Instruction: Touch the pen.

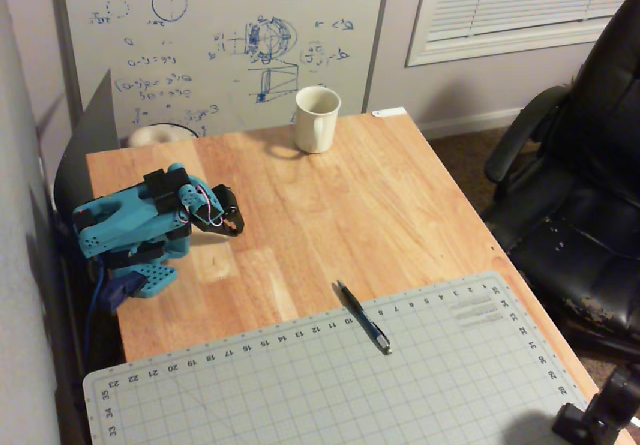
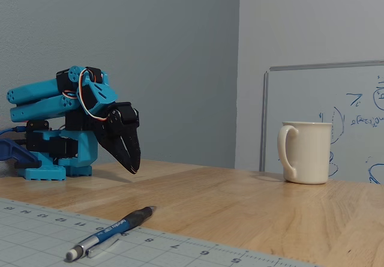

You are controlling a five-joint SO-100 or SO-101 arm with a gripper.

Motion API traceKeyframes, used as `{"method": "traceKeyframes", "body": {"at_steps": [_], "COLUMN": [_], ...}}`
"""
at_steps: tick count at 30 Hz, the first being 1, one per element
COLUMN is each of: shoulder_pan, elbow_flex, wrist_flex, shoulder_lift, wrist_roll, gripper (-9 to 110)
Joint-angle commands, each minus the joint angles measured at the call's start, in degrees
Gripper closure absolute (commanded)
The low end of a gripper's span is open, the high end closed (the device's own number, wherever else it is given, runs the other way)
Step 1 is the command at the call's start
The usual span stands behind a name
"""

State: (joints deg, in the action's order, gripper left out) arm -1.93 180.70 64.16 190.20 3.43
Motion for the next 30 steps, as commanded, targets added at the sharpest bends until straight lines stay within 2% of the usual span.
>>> {"method": "traceKeyframes", "body": {"at_steps": [1,9,16,22,30], "shoulder_pan": [-0.4,-1.0,-0.7,-0.2,0.0], "elbow_flex": [-0.7,-1.5,-0.7,-5.1,-26.2], "wrist_flex": [0.1,-2.4,-24.7,-33.5,-34.3], "shoulder_lift": [0.3,1.9,-0.4,-12.8,-40.9], "wrist_roll": [0.0,-0.3,0.3,-0.1,-0.2], "gripper": [101,101,101,101,101]}}
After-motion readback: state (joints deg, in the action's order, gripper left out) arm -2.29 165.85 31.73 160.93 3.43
